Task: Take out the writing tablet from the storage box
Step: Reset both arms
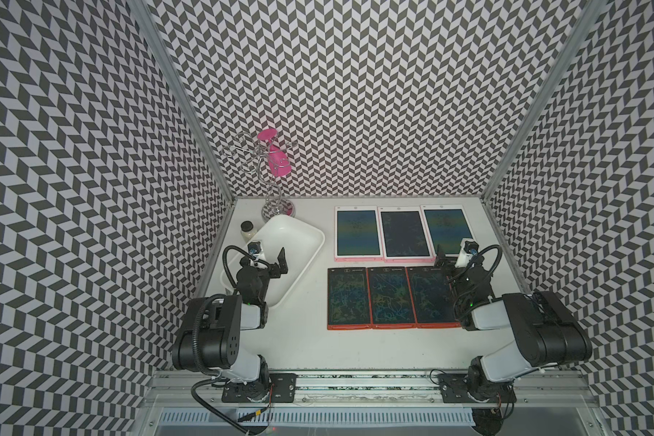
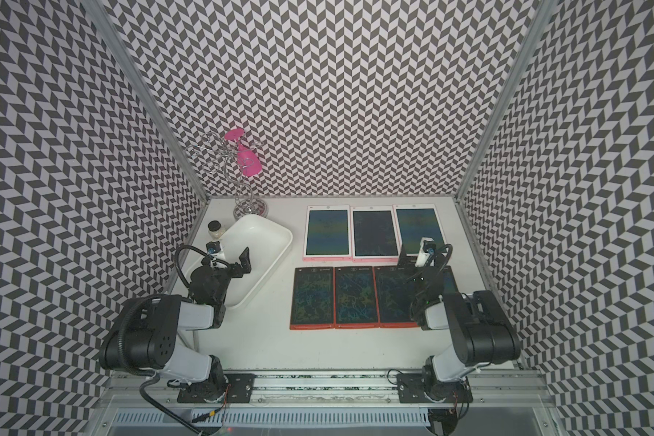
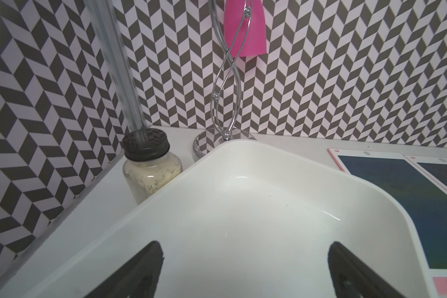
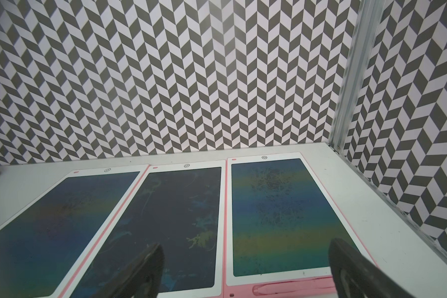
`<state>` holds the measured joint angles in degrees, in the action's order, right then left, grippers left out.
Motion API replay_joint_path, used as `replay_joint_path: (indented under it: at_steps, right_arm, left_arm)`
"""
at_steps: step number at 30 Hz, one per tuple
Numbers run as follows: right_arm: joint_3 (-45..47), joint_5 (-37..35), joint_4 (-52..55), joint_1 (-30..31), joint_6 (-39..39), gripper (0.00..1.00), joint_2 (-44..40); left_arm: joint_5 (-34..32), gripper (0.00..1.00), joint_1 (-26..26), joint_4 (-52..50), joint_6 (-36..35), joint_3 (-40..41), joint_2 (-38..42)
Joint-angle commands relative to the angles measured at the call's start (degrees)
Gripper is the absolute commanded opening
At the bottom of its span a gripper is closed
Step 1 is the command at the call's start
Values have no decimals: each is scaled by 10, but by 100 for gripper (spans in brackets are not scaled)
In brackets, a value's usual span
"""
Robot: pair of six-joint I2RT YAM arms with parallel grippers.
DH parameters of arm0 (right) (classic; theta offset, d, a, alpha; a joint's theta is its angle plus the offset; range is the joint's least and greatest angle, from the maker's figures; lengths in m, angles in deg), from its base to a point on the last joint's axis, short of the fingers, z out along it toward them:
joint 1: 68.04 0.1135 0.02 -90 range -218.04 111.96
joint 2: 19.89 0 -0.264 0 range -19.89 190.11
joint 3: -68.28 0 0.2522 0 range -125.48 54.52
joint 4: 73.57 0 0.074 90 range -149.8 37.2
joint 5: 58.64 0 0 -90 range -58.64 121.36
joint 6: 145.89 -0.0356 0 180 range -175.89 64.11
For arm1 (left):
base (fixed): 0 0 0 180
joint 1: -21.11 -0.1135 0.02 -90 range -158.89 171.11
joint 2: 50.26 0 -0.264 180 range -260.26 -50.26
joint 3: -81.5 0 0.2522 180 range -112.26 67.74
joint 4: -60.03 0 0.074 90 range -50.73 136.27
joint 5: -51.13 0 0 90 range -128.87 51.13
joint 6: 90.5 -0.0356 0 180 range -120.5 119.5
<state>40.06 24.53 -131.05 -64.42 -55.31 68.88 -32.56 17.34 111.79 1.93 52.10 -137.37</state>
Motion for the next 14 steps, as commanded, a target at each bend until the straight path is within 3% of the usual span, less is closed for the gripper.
replay_joint_path:
  at_steps: [1, 4, 6, 10, 14]
  right_arm:
    - [8, 2, -48, 2, 7, 99, 6]
    - [12, 2, -67, 2, 6, 99, 12]
    - [7, 4, -58, 2, 6, 99, 14]
    - [13, 25, -68, 3, 23, 99, 7]
    - [46, -6, -107, 16, 26, 99, 10]
  left_arm:
    - [21, 99, 0, 45, -12, 4, -5]
    - [34, 100, 3, 128, -22, 29, -35]
    - [33, 99, 4, 72, -23, 18, -17]
    - [30, 100, 6, 83, -24, 20, -20]
    - [29, 100, 7, 87, -24, 20, -21]
